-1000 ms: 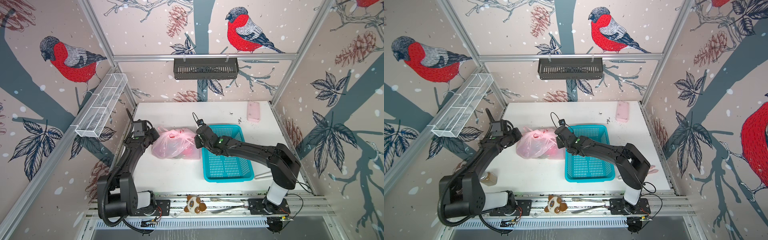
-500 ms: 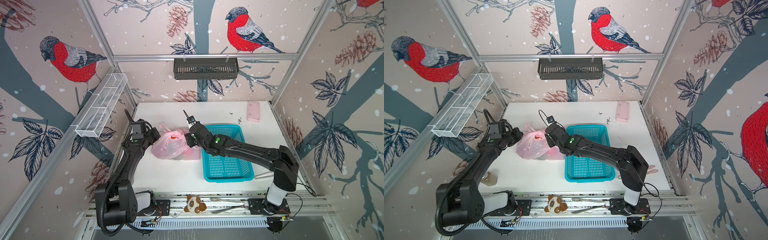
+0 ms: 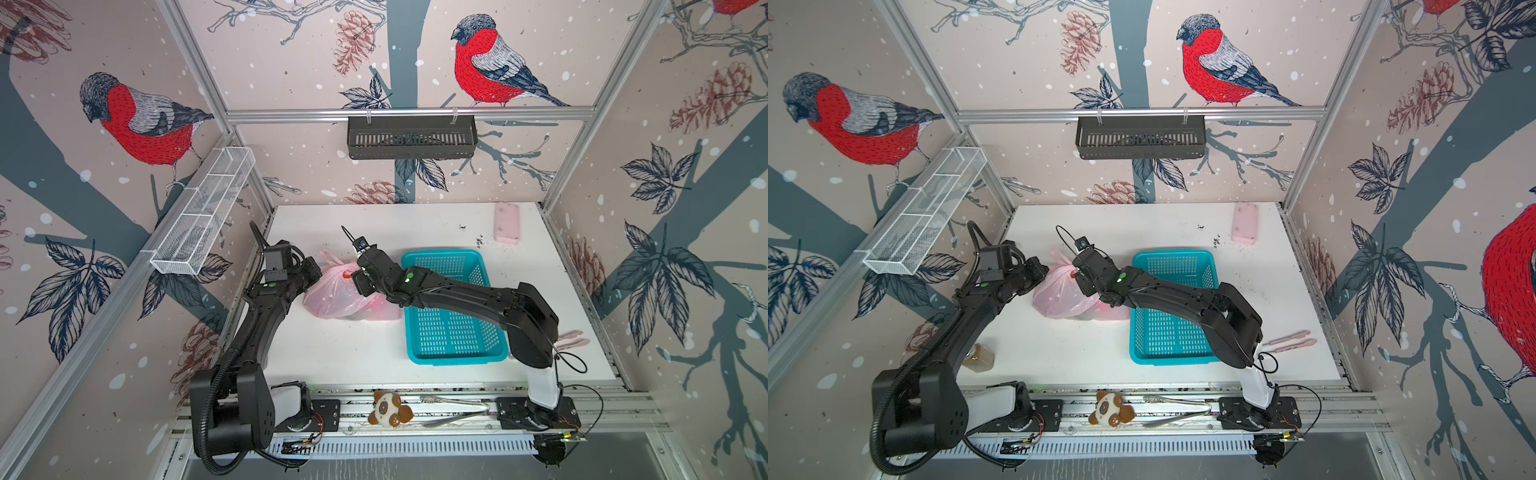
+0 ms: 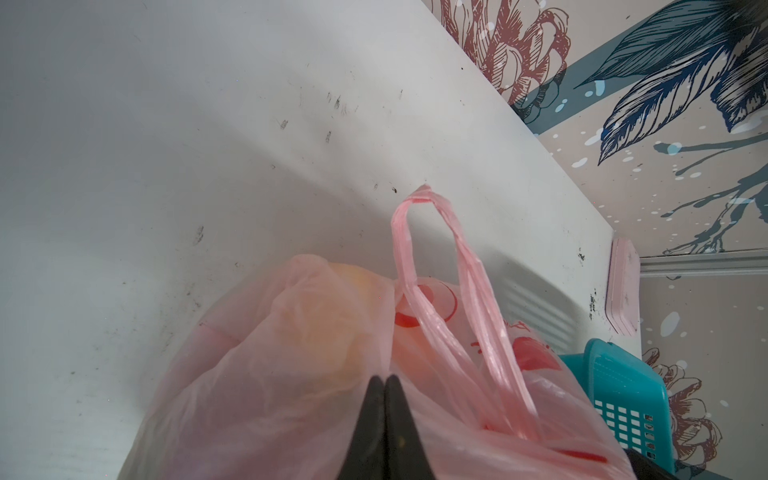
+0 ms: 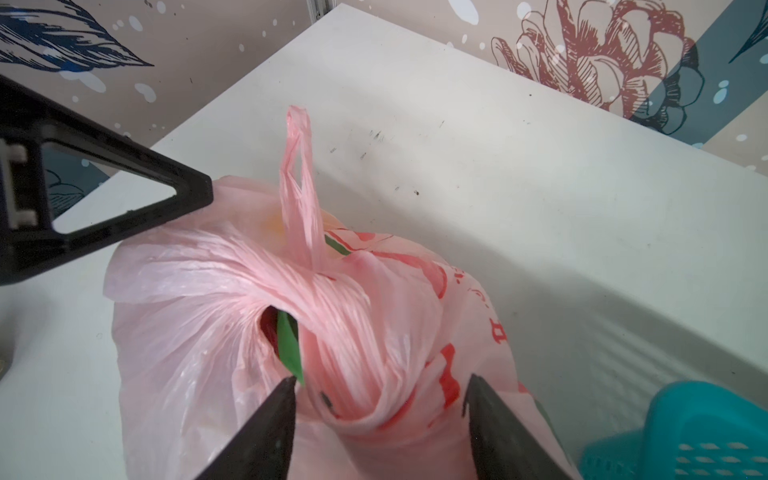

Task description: Untie the knot of the plastic bag and take out the fruit

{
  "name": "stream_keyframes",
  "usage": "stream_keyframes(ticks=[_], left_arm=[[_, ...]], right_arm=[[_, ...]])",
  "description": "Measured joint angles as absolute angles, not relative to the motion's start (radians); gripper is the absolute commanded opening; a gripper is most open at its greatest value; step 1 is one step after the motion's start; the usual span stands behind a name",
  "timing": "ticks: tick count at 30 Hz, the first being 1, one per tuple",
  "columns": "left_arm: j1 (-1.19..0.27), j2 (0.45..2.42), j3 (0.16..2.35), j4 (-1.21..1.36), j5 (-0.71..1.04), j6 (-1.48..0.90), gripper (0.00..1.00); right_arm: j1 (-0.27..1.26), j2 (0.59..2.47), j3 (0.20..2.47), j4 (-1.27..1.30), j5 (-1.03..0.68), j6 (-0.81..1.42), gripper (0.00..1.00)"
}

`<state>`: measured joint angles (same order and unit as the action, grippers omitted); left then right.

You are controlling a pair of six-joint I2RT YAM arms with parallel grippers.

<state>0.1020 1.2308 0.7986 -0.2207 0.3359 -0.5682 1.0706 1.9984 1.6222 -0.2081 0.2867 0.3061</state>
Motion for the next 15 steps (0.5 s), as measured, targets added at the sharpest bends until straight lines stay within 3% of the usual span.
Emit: stream_keyframes(ticks=[4,6,15], left_arm=[[0.102,1.230,0.798,-0.214,0.336,-0.569,0.00],[0.102,1.230,0.798,-0.214,0.336,-0.569,0.00],[0.102,1.233,0.798,-0.214,0.292,-0.567,0.00]], right_arm=[[1.066,2.006,1.620,-0.211,0.287,0.303,0.30],[1.063,2.004,1.613,-0.210,0.288,0.306,0.23],[1.037,1.898,1.516,-0.178,0.278,0.313,0.14]])
